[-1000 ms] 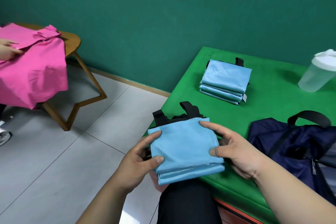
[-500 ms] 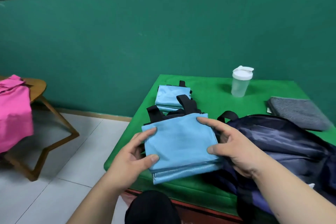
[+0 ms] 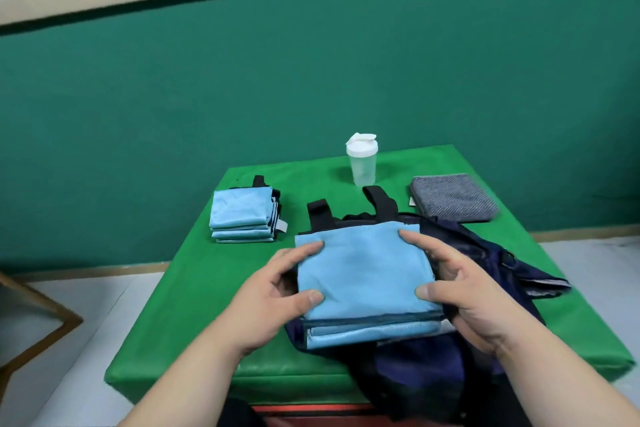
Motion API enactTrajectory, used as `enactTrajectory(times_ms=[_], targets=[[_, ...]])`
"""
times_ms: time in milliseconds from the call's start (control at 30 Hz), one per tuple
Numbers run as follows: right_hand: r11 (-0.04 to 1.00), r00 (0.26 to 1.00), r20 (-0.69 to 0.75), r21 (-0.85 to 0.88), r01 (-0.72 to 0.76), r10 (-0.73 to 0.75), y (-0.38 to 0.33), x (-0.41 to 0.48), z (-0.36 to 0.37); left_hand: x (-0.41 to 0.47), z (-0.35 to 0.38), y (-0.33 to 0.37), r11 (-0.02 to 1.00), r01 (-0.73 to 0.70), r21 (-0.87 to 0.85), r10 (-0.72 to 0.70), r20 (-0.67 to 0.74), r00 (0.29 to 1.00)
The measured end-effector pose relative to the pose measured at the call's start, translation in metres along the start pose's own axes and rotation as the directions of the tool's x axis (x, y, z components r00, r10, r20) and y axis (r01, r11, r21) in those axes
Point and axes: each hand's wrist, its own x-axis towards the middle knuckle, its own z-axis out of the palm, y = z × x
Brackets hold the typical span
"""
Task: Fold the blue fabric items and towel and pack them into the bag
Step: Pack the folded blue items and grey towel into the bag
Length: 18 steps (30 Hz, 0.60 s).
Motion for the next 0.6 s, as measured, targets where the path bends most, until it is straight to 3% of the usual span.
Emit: enactTrajectory(times_ms=[300,500,600], targets=[[0.991,0.978,-0.159,-0.004,0.137,-0.136,-0.006,0.036,-0.059,0.083,0.037,-0.015,0.989,-0.100,0.107,0.097,0.032,0.995],[0.993,0.973,-0.230,-0.106,-0.044,0.019,0.059,0.044,-0.078,0.083,0.056,-0.070,0.958,0.031,0.285,-0.079,0.160,0.984],[0.987,0.967,-0.249,-0.128,-0.096,0.062,0.071,0.042,-0.078,0.082,0.060,-0.084,0.931,0.036,0.362,-0.100,0.160,0.982]])
